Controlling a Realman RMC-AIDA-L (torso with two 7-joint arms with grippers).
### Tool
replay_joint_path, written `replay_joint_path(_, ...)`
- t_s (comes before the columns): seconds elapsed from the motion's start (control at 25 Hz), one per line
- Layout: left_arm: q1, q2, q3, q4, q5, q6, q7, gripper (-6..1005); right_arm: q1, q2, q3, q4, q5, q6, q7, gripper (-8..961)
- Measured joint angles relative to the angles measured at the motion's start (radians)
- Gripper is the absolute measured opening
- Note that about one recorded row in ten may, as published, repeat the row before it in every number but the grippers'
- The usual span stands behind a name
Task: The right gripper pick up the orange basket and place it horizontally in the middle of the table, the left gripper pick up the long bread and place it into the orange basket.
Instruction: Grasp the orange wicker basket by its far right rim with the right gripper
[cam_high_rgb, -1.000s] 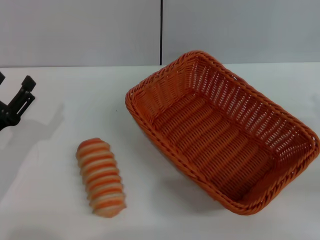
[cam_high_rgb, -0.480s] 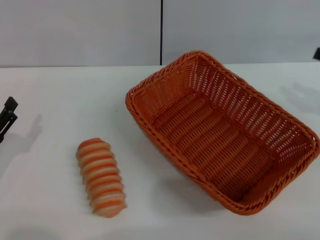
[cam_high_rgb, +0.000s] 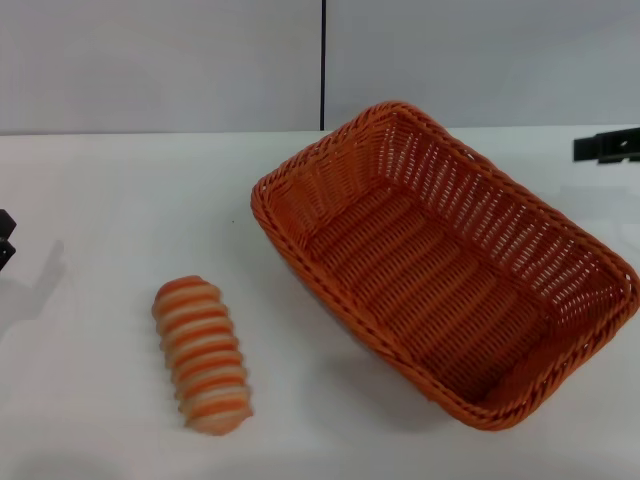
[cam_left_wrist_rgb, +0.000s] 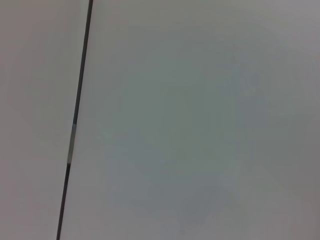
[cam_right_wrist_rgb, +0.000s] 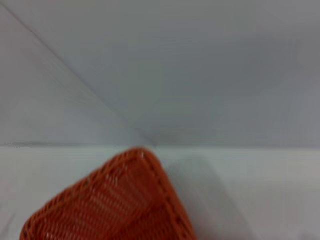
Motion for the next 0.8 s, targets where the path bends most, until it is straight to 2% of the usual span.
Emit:
replay_joint_path(0.08,0.002,0.000,0.000,0.000,0.000,0.000,0.000,783,0.053,-0.018,-0.004,0.074,-0.049,0.010,0.011,485)
replay_joint_path(0.12,0.002,-0.001,0.000,0.000,0.000,-0.002,0.000,782,0.113,-0.026,-0.010,0.140,-0.129,0.015,0.017,485)
replay_joint_path(0.16,0.002,-0.001,0.000,0.000,0.000,-0.002,0.000,782,0.113,-0.026,-0.010,0.140,-0.129,0.015,0.017,485)
replay_joint_path(0.2,0.002,-0.001,0.000,0.000,0.000,-0.003,0.000,781,0.167,-0.026,-0.014,0.195,-0.202,0.015,0.018,485)
replay_joint_path(0.28,0.001,-0.001,0.000,0.000,0.000,-0.003,0.000,780,0.193,-0.023,-0.015,0.222,-0.233,0.008,0.018,485)
replay_joint_path(0.32,-0.002,-0.001,0.000,0.000,0.000,-0.003,0.000,779,0.236,-0.016,-0.024,0.263,-0.268,-0.009,0.015,485)
replay_joint_path(0.4,-0.004,-0.001,0.000,0.000,0.000,-0.004,0.000,778,0.249,-0.012,-0.033,0.273,-0.277,-0.018,0.014,485)
replay_joint_path(0.52,-0.009,-0.001,0.000,0.006,0.000,-0.004,0.000,777,0.284,0.008,-0.077,0.294,-0.289,-0.059,0.012,485)
replay_joint_path(0.8,-0.012,-0.001,0.000,0.026,0.000,-0.004,0.000,773,0.312,0.016,-0.094,0.312,-0.291,-0.089,0.013,485)
